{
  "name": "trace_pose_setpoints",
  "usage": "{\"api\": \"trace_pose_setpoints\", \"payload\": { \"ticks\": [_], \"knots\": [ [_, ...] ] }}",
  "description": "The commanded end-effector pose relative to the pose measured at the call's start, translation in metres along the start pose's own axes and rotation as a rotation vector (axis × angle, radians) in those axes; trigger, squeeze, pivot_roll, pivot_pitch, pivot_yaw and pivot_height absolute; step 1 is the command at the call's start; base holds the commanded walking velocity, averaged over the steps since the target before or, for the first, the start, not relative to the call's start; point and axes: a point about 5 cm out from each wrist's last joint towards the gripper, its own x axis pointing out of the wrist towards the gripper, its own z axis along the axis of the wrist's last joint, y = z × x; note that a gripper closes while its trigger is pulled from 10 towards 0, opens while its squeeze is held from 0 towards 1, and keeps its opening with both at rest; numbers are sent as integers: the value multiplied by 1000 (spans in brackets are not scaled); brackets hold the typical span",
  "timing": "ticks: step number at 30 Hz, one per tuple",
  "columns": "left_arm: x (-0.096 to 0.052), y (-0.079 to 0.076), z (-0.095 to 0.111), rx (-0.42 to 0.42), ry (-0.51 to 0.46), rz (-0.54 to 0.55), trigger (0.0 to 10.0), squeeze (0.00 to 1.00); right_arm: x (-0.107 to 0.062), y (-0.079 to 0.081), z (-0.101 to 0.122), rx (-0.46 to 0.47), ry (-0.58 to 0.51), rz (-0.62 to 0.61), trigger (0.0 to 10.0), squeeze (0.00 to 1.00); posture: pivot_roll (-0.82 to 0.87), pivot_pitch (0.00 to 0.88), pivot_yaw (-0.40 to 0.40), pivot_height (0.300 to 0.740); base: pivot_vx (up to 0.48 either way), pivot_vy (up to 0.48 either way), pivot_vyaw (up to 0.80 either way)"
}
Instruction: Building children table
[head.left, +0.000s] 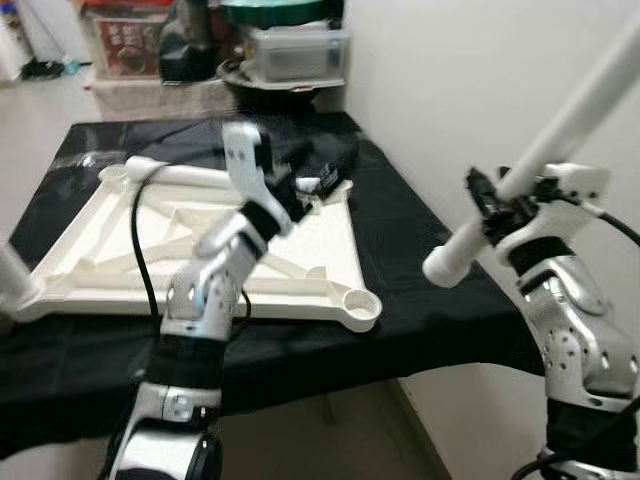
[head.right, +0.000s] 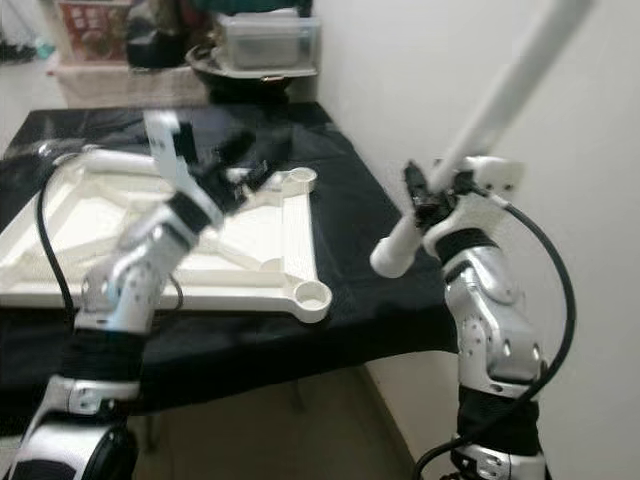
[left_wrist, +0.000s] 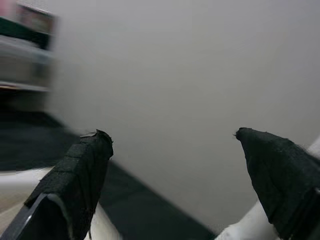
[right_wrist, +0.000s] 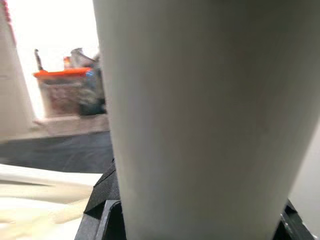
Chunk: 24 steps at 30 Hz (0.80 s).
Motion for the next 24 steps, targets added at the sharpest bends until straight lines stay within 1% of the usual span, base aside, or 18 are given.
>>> {"api": "trace_pose_setpoints", "payload": {
  "ticks": [1, 2, 5, 7, 8, 9, 11, 13, 14, 15, 19, 21, 24],
  "knots": [
    [-7, -2, -9, 14, 48, 17, 10000, 0, -1, 3, 7, -10, -46, -5, 10000, 0, 121, 0, -73, 740, 0, 0, 800],
    [-7, -2, -9, 14, 48, 17, 10000, 0, -1, 3, 7, -10, -46, -5, 10000, 0, 121, 0, -73, 740, 0, 0, 800],
    [-31, 2, -29, 65, 124, 77, 10000, 0, -2, 6, 5, 9, -59, -13, 10000, 0, 127, 0, -82, 740, 0, 0, 800],
    [-31, 2, -29, 65, 124, 77, 10000, 0, -2, 6, 5, 9, -59, -13, 10000, 0, 127, 0, -82, 740, 0, 0, 800],
    [-36, 3, -32, 65, 139, 99, 10000, 0, -3, 8, 5, 13, -61, -9, 10000, 0, 127, 0, -82, 740, 0, 0, 800],
    [-36, 3, -32, 65, 139, 99, 10000, 0, -3, 8, 5, 13, -61, -9, 10000, 0, 127, 0, -82, 740, 0, 0, 800],
    [-45, 6, -40, 73, 171, 150, 10000, 0, -4, 12, 4, 26, -65, 1, 10000, 0, 127, 0, -90, 740, 0, 0, 800],
    [-45, 6, -40, 73, 171, 150, 10000, 0, -4, 12, 4, 26, -65, 1, 10000, 0, 127, 0, -90, 740, 0, 0, 800],
    [-51, 8, -46, 101, 199, 191, 10000, 0, -4, 16, 4, 33, -71, 17, 10000, 0, 127, 0, -92, 740, 0, 0, 800],
    [-53, 10, -48, 114, 208, 210, 10000, 0, -4, 18, 3, 41, -68, 26, 10000, 0, 124, 0, -91, 740, 0, 0, 800],
    [-54, 11, -48, 121, 214, 224, 10000, 0, -4, 19, 3, 48, -66, 31, 10000, 0, 124, 0, -91, 740, 0, 0, 800],
    [-57, 15, -55, 142, 244, 262, 10000, 0, -5, 23, -3, 68, -36, 55, 10000, 0, 118, 0, -89, 740, 0, -435, 0],
    [-58, 17, -59, 153, 262, 280, 10000, 0, -5, 25, -6, 72, -19, 66, 10000, 0, 118, 0, -91, 740, 0, -475, 0]
  ]
}}
